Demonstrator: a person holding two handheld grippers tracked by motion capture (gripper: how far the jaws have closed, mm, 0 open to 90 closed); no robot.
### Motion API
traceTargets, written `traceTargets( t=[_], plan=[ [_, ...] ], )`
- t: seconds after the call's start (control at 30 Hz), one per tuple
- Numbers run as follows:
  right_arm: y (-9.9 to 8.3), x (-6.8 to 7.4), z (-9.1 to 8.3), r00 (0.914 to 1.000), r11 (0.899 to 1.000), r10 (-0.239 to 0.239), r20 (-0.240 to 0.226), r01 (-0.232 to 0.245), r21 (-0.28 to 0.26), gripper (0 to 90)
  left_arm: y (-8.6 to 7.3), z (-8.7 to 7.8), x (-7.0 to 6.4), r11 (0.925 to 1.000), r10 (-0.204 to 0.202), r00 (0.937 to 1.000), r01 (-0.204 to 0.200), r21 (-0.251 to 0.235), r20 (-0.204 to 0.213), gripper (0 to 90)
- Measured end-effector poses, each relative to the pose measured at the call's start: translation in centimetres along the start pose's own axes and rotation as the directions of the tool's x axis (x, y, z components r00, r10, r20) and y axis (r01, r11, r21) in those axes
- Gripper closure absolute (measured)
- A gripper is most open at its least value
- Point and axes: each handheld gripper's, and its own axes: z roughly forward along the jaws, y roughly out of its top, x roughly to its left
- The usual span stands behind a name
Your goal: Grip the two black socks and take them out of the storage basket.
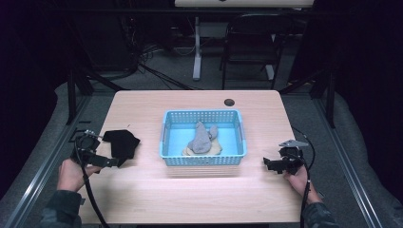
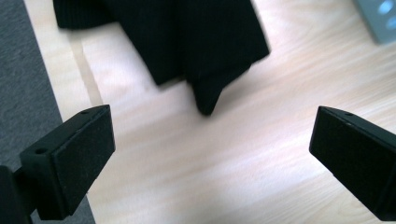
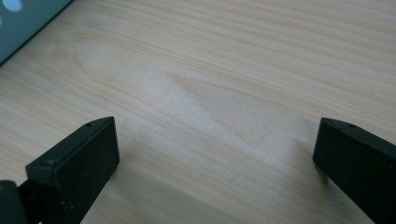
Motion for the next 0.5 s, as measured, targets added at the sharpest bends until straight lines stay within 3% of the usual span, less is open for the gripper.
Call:
traceTargets(
  t=[0.1,0.23,0.37,0.5],
  plan=[
    [0.0,0.0,0.0,1.0,1.0,0.0,0.0,0.0,0.0,0.0,-1.7,0.5,-0.3,0.9993,-0.031,0.9995,0.031,-0.02,-0.001,0.0],
    [0.0,0.0,0.0,1.0,1.0,-0.001,0.0,0.001,0.001,0.0,-3.3,0.9,-0.7,0.9988,-0.04,0.999,0.039,-0.029,-0.021,0.0],
    [0.0,0.0,0.0,1.0,1.0,-0.001,0.0,0.001,0.001,0.0,-3.9,1.3,-0.9,0.999,-0.04,0.9981,0.039,-0.021,-0.047,0.0],
    [0.0,0.0,0.0,1.0,1.0,0.0,-0.001,0.0,0.0,0.0,-3.9,1.6,-0.8,0.9989,-0.041,0.9984,0.04,-0.025,-0.039,0.0]
  ],
)
